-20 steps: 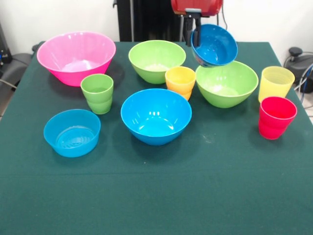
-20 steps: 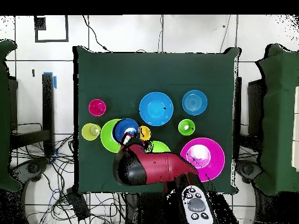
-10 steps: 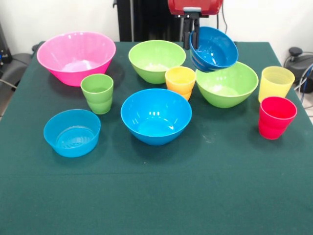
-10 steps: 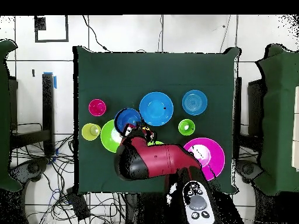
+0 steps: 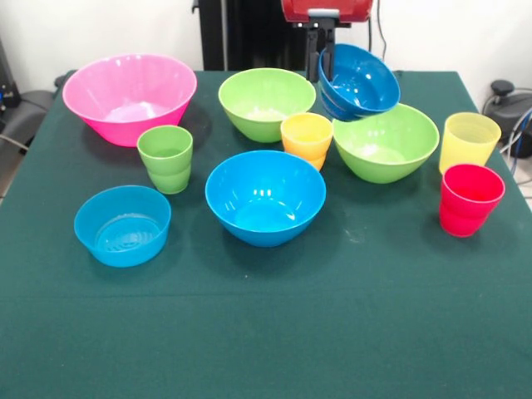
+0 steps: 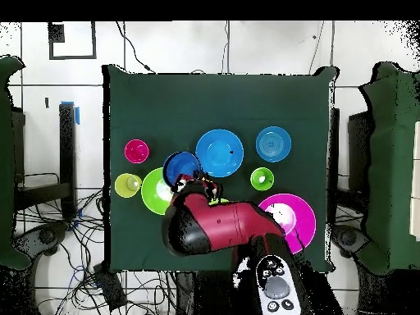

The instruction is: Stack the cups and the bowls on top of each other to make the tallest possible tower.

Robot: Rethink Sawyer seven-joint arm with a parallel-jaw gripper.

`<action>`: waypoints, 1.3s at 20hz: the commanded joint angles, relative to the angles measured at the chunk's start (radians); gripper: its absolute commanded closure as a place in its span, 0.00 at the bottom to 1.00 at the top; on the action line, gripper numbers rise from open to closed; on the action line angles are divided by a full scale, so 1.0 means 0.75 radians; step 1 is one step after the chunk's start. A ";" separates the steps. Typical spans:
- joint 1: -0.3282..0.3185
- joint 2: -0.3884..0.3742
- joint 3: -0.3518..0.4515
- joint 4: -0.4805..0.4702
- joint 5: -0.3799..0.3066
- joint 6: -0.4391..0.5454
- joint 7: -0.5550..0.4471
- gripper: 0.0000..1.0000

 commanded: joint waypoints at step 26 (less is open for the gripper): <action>-0.054 0.208 -0.025 -0.027 -0.241 -0.400 0.070 1.00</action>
